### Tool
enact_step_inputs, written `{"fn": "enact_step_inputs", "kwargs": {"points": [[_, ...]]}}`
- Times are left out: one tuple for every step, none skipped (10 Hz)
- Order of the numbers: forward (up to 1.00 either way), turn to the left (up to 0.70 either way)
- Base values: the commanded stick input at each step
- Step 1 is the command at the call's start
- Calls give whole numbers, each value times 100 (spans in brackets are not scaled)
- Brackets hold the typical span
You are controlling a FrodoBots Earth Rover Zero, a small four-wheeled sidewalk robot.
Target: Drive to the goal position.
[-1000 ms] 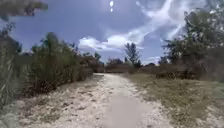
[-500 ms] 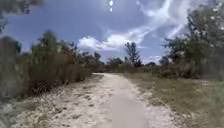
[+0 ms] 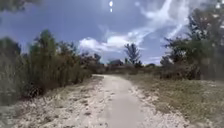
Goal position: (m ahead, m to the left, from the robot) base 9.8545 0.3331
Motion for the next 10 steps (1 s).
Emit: {"fn": "enact_step_inputs", "kwargs": {"points": [[50,0],[50,0],[50,0],[50,0],[50,0],[50,0],[50,0],[50,0],[50,0],[50,0]]}}
